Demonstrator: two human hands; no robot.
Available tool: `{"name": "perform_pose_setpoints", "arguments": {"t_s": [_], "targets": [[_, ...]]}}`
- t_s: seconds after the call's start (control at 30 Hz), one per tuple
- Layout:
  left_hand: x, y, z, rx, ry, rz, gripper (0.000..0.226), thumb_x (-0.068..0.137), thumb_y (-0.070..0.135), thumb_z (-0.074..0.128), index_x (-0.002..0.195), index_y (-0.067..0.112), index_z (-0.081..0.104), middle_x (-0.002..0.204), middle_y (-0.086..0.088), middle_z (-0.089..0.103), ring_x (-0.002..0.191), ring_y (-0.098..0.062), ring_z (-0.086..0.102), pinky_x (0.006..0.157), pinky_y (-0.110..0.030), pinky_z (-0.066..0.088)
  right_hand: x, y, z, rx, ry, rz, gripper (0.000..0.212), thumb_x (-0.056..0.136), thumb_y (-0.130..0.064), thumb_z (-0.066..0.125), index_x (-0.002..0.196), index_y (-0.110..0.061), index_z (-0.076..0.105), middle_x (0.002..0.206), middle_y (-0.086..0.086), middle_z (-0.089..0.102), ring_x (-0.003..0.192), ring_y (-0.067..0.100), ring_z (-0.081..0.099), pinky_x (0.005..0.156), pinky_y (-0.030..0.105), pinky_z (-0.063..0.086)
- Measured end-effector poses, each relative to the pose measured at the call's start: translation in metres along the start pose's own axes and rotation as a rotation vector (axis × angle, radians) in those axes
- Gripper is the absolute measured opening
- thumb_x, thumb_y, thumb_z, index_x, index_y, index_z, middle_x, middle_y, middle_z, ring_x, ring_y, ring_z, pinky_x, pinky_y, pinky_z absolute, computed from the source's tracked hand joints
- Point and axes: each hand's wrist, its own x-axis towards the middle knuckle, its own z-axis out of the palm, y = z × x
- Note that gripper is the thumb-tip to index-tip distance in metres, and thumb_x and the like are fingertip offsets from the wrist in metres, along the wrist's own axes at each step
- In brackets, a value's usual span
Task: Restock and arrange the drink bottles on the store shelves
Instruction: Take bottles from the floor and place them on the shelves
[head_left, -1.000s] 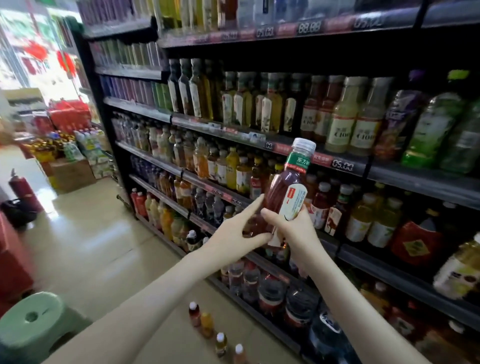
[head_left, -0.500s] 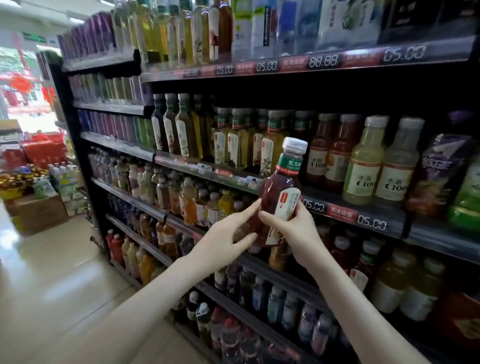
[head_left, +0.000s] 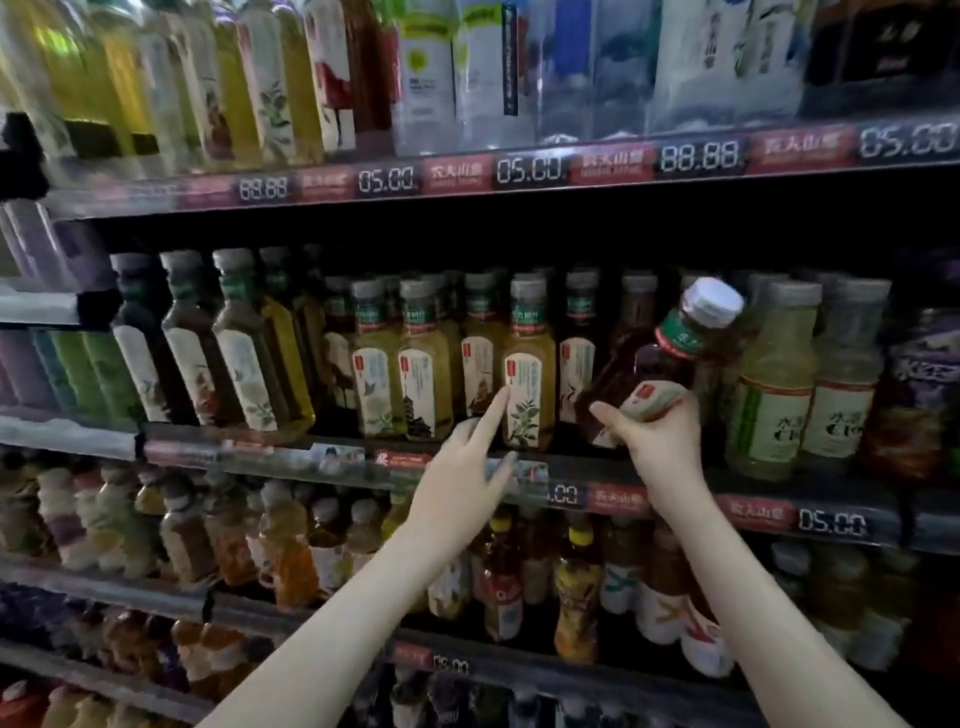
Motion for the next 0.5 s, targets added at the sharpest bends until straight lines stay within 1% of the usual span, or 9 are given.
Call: {"name": "perform_pose_setpoints", "arguments": {"t_s": [0.07,0.1,0.13,0.2,0.27,0.33,0.4,0.43,0.5], "targets": [[0.025,-0.007,0.008,-0.021,-0.004,0.013,0.077,0.098,0.035,0.049,0.141,0.050,-0.013,0.138,-0.008,0.044,0.109,-0.024,0.055,0.084,-0.028,0.047,0.004,0.000,0.016,-0.110,0.012,-0.023,0.048,0.063,-0.016,0.089,0.101,-0.008,0.061,0.089,-0.003,0.066,0.081,0.003,0.063,0.063,0.008,0.049],[0.037,-0.010,0.013,-0.030,-0.016,0.007,0.079,0.098,0.035,0.049,0.143,0.049,-0.014,0.142,-0.012,0.040,0.115,-0.028,0.053,0.088,-0.032,0.046,0.006,-0.001,0.024,-0.156,0.008,-0.031,0.049,0.062,-0.015,0.089,0.102,-0.012,0.060,0.090,-0.007,0.065,0.082,0.001,0.061,0.063,0.007,0.047],[0.047,-0.012,0.018,-0.046,-0.035,-0.005,0.081,0.098,0.035,0.050,0.144,0.048,-0.015,0.144,-0.015,0.038,0.116,-0.031,0.052,0.090,-0.035,0.046,0.009,-0.001,0.030,-0.215,-0.010,-0.031,0.050,0.062,-0.017,0.090,0.102,-0.014,0.060,0.092,-0.006,0.065,0.085,0.004,0.063,0.066,0.011,0.047],[0.062,-0.016,0.027,-0.093,-0.071,-0.006,0.086,0.097,0.034,0.050,0.138,0.053,-0.023,0.142,-0.019,0.039,0.108,-0.033,0.057,0.085,-0.037,0.048,0.016,-0.006,0.040,-0.360,-0.098,0.024,0.045,0.065,-0.024,0.088,0.100,-0.016,0.059,0.093,-0.004,0.064,0.091,0.013,0.063,0.071,0.022,0.047],[0.071,-0.019,0.033,-0.134,-0.069,-0.001,0.092,0.097,0.033,0.051,0.129,0.059,-0.031,0.141,-0.020,0.039,0.102,-0.034,0.059,0.083,-0.037,0.049,0.023,-0.007,0.046,-0.492,-0.168,0.072,0.044,0.069,-0.028,0.085,0.101,-0.019,0.057,0.096,-0.004,0.061,0.093,0.013,0.059,0.073,0.025,0.045],[0.074,-0.021,0.037,-0.134,-0.046,-0.021,0.095,0.096,0.034,0.053,0.126,0.060,-0.033,0.145,-0.022,0.034,0.108,-0.037,0.058,0.088,-0.039,0.048,0.026,-0.001,0.050,-0.554,-0.187,0.058,0.060,0.068,-0.029,0.086,0.116,-0.016,0.053,0.110,-0.001,0.061,0.103,0.013,0.057,0.079,0.026,0.046],[0.074,-0.022,0.040,-0.136,-0.013,-0.026,0.095,0.095,0.034,0.054,0.130,0.059,-0.031,0.142,-0.024,0.036,0.108,-0.038,0.058,0.088,-0.041,0.048,0.022,0.006,0.053,-0.582,-0.183,0.084,0.084,0.068,-0.030,0.086,0.134,-0.011,0.038,0.128,0.005,0.055,0.118,0.021,0.054,0.088,0.031,0.046],[0.074,-0.023,0.041,-0.138,0.005,-0.022,0.096,0.095,0.034,0.055,0.132,0.058,-0.030,0.137,-0.024,0.039,0.103,-0.038,0.059,0.085,-0.042,0.051,0.019,0.008,0.054,-0.589,-0.185,0.108,0.091,0.069,-0.029,0.085,0.139,-0.009,0.030,0.134,0.007,0.051,0.123,0.024,0.051,0.091,0.032,0.044],[0.072,-0.023,0.043,-0.123,0.031,-0.005,0.094,0.094,0.034,0.055,0.138,0.053,-0.026,0.131,-0.025,0.043,0.094,-0.038,0.060,0.078,-0.043,0.054,0.018,0.010,0.055,-0.594,-0.202,0.126,0.092,0.073,-0.026,0.083,0.141,-0.008,0.025,0.138,0.008,0.049,0.126,0.025,0.049,0.092,0.030,0.042]]}}
